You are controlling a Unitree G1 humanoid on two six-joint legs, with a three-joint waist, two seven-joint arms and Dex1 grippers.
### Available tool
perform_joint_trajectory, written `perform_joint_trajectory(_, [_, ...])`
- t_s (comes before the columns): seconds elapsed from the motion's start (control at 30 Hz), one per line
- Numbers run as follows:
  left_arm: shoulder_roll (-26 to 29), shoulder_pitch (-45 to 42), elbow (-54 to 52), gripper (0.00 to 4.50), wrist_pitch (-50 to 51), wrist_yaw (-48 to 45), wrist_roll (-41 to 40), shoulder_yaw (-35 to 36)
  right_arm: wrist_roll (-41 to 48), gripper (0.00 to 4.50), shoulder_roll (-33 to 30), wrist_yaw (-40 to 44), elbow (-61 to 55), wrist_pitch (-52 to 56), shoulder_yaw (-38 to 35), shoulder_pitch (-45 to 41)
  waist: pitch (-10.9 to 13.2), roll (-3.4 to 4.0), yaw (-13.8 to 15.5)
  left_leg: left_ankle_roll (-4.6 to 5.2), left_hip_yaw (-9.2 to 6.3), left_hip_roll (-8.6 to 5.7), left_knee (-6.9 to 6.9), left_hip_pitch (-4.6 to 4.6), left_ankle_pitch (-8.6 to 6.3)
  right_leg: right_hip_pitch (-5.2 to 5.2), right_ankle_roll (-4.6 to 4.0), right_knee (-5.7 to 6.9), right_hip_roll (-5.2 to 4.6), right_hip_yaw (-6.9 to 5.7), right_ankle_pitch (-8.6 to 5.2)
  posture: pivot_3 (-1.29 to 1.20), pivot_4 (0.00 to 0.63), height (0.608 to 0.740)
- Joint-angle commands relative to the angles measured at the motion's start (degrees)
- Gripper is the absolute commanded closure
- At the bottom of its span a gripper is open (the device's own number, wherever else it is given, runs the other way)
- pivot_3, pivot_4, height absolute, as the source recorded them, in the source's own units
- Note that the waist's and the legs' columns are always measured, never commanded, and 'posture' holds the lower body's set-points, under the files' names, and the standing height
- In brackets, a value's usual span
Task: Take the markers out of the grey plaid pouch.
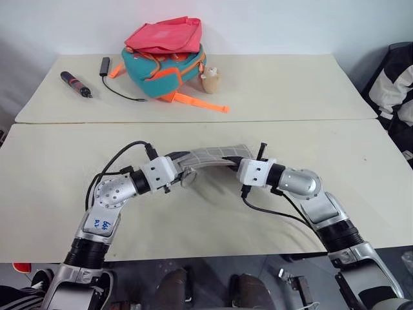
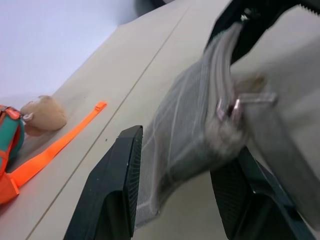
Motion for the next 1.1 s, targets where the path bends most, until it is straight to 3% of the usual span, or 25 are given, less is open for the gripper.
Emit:
perform_joint_trajectory(0.03, [0.3,-1.1,0.6,2.43,-2.8,0.3,-0.1,0.6,3.8,4.5,-1.0,2.1,-2.0,-2.3,-1.9,0.2,0.0,0.0,0.0,0.0,0.0,0.0,0.0,0.0,0.0,0.0,0.0,0.0,0.0,0.0,0.0,0.0,0.15,0.74])
perform_joint_trajectory(0.23, [0.1,-1.6,3.6,2.43,-5.4,-1.7,-1.2,-0.3,5.4,4.5,-1.2,3.3,-1.6,-2.6,-2.1,0.1,0.0,0.0,-0.1,0.0,0.0,0.0,0.0,0.0,0.0,0.0,0.0,0.02,0.0,-0.01,0.0,0.0,0.15,0.74])
perform_joint_trajectory(0.33, [-0.3,-1.7,4.0,3.05,-5.3,-2.9,-2.4,-0.5,5.3,4.5,-0.8,3.3,-1.9,-2.3,-1.9,0.1,0.0,0.0,0.0,0.01,0.0,0.0,0.0,0.0,0.0,-0.01,0.0,0.03,0.0,-0.01,0.0,0.0,0.15,0.74])
perform_joint_trajectory(0.5, [-0.5,-1.1,3.2,4.48,-5.2,-4.0,-3.0,-0.9,5.1,4.5,-0.9,3.1,-1.7,-2.6,-2.0,0.0,0.0,0.0,-0.1,0.01,0.0,0.0,0.01,0.0,0.0,-0.01,0.0,0.03,0.0,-0.01,0.0,0.0,0.15,0.74])
perform_joint_trajectory(0.63, [-0.9,-1.1,2.7,4.48,-4.9,-3.5,-2.9,-0.7,5.9,4.5,-0.6,3.3,-1.4,-2.1,-2.2,-0.3,0.0,0.0,0.0,0.01,0.0,0.0,0.01,0.0,0.0,0.0,0.0,0.03,0.0,0.0,0.0,0.0,0.15,0.74])
perform_joint_trajectory(0.8, [-1.2,-1.3,3.5,4.5,-5.4,-0.9,-0.7,-0.1,9.0,2.99,-1.0,5.9,-3.2,1.8,-2.7,-0.3,0.0,0.0,0.0,0.01,0.0,0.0,0.01,0.0,0.0,0.0,0.0,0.03,0.0,-0.01,0.0,0.0,0.15,0.74])
perform_joint_trajectory(0.97, [-0.4,-2.8,5.9,4.5,-7.1,5.0,5.8,0.1,26.8,1.26,-1.5,10.6,-13.7,22.0,-8.2,2.8,0.0,0.0,0.2,0.02,-0.05,0.0,0.02,0.0,0.0,0.01,0.0,0.04,-0.01,-0.01,0.0,0.0,0.15,0.74])
perform_joint_trajectory(1.1, [1.0,-4.7,8.5,4.5,-9.8,9.5,11.4,-0.2,40.9,1.26,-2.3,10.0,-23.4,38.6,-13.4,4.2,0.0,0.0,0.2,0.06,-0.1,0.0,0.03,-0.01,-0.03,0.03,0.0,0.03,-0.02,-0.04,0.0,0.0,0.15,0.74])
